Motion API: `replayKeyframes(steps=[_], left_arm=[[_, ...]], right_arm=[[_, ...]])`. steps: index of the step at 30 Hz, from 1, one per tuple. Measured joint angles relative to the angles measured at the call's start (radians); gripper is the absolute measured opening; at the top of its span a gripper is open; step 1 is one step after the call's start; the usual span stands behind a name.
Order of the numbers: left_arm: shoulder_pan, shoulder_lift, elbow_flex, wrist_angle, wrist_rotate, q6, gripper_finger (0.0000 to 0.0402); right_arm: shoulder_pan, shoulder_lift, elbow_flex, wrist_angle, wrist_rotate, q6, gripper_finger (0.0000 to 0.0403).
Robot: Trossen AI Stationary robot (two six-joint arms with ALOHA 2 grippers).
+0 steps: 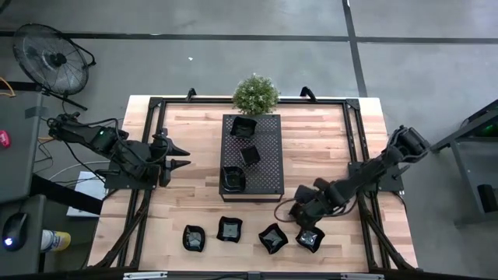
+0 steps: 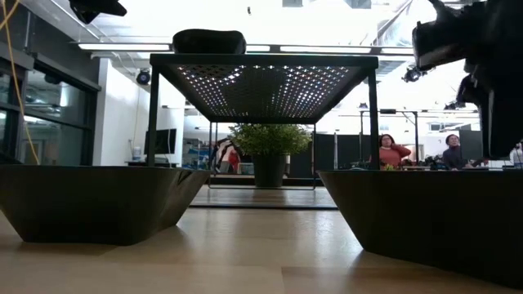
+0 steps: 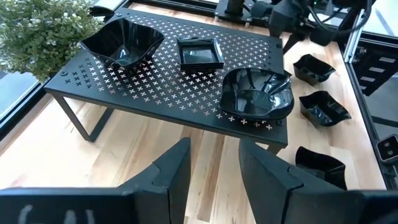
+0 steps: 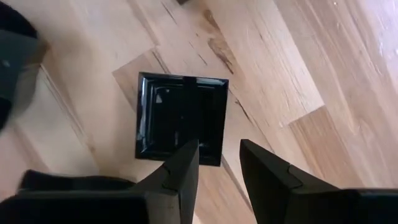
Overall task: Pick & Place Mini shaped plates
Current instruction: Stack the square plate on top of the square plates on the shelf
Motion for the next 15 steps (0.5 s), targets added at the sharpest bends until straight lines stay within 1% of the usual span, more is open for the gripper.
replayKeyframes(steps=[4, 8, 11, 15], left_arm=[[0.0, 0.0, 0.0, 0.0, 0.0, 0.0, 0.0134], [0.0, 0.0, 0.0, 0.0, -0.003, 0.0, 0.0134], [0.0, 0.0, 0.0, 0.0, -0.003, 0.0, 0.0134], [0.0, 0.0, 0.0, 0.0, -0.014, 0.0, 0.0134]], right_arm=[[0.028, 0.036, 0.0, 0.026, 0.052, -0.035, 0.0113], [0.05, 0.054, 0.0, 0.03, 0.108, -0.019, 0.0113], [0.061, 0.064, -0.002, 0.032, 0.111, -0.019, 0.0113], [0.093, 0.057, -0.07, 0.132, 0.112, 0.047, 0.0113]])
